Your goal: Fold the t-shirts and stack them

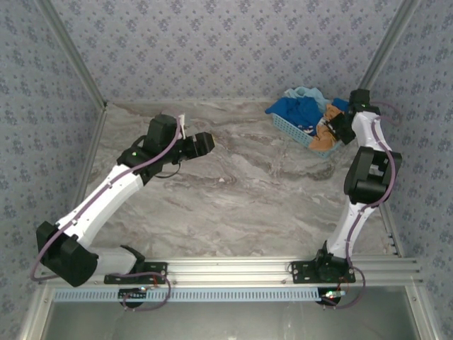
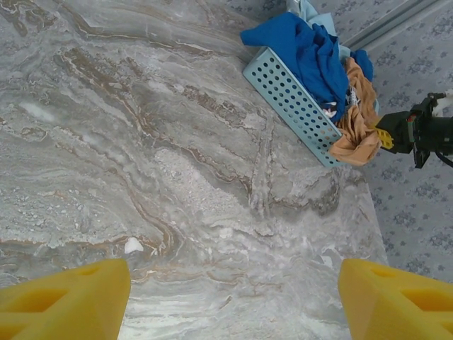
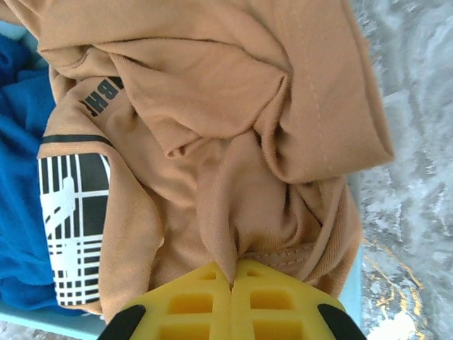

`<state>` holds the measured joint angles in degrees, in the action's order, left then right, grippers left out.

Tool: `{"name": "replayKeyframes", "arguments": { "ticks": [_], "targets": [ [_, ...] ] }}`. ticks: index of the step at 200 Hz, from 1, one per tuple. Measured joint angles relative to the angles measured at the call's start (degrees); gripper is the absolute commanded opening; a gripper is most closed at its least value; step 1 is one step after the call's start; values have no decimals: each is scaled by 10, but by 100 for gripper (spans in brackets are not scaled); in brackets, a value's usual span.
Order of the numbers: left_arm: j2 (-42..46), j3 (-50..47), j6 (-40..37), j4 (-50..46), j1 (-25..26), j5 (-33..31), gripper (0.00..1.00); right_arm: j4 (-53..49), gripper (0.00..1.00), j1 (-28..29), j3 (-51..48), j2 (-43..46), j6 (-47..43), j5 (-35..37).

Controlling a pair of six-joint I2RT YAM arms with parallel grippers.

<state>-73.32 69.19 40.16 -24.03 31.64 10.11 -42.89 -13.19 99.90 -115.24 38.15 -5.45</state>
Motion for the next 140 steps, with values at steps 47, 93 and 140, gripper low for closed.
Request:
{"name": "replayKeyframes", "arguments": {
  "ticks": [47,93,140],
  "targets": [
    [3,0,0,-5,0,1,78,16,0,51,-7,123,-11,87],
    [1,19,-5,-42,0,-28,78,63,0,115,43,228,-37,95],
    [1,65,-6,-89,-1,-84,79,132,0,224,49,289,-47,91]
  ]
}}
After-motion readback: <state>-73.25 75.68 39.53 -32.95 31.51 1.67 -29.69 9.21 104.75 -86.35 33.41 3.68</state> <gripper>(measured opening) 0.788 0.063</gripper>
